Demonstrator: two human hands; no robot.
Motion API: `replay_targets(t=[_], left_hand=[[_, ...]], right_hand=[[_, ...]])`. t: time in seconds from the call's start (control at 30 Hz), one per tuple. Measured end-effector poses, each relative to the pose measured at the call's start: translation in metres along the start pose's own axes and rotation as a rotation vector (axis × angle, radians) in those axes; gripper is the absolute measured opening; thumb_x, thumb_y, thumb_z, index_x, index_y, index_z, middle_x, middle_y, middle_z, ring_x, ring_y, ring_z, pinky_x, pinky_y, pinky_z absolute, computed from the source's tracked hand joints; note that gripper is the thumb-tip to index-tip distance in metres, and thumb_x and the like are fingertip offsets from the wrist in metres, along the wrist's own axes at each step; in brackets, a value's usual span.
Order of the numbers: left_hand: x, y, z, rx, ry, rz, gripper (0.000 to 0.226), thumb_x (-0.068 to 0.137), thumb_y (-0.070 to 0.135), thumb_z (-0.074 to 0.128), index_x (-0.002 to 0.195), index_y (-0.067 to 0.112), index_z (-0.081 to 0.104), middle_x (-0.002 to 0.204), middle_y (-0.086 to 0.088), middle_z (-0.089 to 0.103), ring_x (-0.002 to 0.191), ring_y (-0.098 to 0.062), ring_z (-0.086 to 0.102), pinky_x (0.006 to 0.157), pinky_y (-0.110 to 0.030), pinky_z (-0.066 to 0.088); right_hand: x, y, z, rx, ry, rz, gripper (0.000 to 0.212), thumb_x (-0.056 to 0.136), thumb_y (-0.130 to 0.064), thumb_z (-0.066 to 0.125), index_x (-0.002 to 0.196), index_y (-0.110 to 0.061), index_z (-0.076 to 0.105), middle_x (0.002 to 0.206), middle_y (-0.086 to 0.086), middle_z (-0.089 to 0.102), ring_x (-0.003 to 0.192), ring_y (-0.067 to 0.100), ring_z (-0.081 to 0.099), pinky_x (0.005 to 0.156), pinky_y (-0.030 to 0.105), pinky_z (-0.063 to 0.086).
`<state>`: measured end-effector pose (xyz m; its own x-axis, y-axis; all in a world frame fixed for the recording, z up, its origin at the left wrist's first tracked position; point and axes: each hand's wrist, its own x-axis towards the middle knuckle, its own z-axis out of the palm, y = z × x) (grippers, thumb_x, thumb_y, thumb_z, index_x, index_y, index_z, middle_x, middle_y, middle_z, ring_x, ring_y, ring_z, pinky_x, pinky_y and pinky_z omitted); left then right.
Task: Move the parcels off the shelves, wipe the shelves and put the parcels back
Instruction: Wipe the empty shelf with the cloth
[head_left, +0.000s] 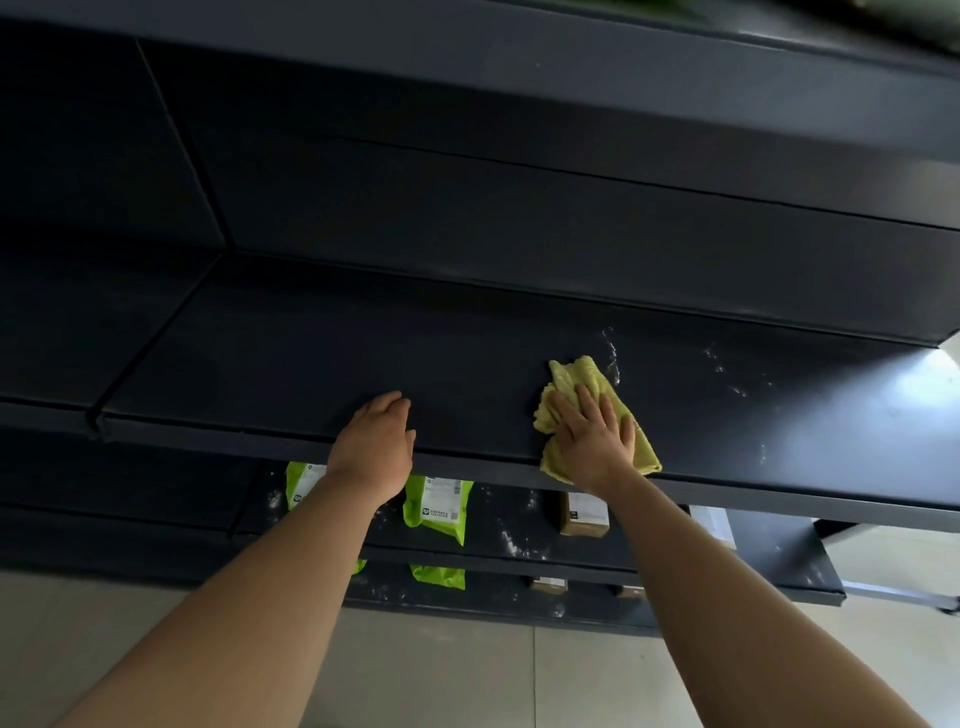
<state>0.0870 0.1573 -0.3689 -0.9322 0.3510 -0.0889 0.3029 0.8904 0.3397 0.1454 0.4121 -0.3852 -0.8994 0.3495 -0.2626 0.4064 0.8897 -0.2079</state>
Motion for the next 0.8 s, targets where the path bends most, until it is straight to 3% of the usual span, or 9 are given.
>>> replay_targets(t=[0.2, 0.4, 0.6, 0.8], left_hand=[[0.0, -0.005, -0.004, 0.01, -0.051, 0.035, 0.05, 0.101, 0.026, 0.039, 0.149, 0.013, 0.028, 0.157, 0.0, 0.02, 0.141, -0.021, 0.024, 0.115, -0.033, 0.027], [-0.001, 0.0, -0.001, 0.08, -0.042, 0.041, 0.05, 0.099, 0.016, 0.041, 0.148, 0.021, 0.029, 0.156, -0.004, 0.02, 0.143, -0.026, 0.019, 0.117, -0.04, 0.022], [0.003, 0.024, 0.005, 0.161, -0.055, 0.031, 0.052, 0.097, 0.014, 0.045, 0.146, 0.024, 0.032, 0.152, -0.006, 0.022, 0.141, -0.03, 0.019, 0.115, -0.052, 0.019], [0.015, 0.062, 0.018, 0.127, -0.052, 0.123, 0.052, 0.097, 0.015, 0.045, 0.147, 0.023, 0.03, 0.152, -0.005, 0.024, 0.139, -0.028, 0.023, 0.114, -0.048, 0.024]], right_hand=[[-0.015, -0.054, 0.019, -0.055, -0.013, -0.197, 0.052, 0.102, -0.034, 0.023, 0.15, -0.046, 0.005, 0.16, -0.011, -0.014, 0.146, 0.018, -0.02, 0.115, 0.049, -0.015], [-0.024, -0.047, 0.02, 0.069, 0.044, -0.271, 0.048, 0.102, -0.029, 0.031, 0.146, -0.047, 0.025, 0.16, -0.014, 0.005, 0.147, 0.012, -0.005, 0.117, 0.039, -0.011], [-0.036, 0.01, 0.008, 0.11, 0.096, -0.102, 0.047, 0.101, -0.028, 0.035, 0.143, -0.048, 0.031, 0.159, -0.013, 0.011, 0.147, 0.013, 0.002, 0.118, 0.038, -0.006], [-0.028, 0.056, -0.019, 0.114, 0.028, -0.048, 0.052, 0.1, -0.018, 0.034, 0.14, -0.05, 0.035, 0.158, -0.016, 0.012, 0.147, 0.012, 0.0, 0.119, 0.042, -0.003]])
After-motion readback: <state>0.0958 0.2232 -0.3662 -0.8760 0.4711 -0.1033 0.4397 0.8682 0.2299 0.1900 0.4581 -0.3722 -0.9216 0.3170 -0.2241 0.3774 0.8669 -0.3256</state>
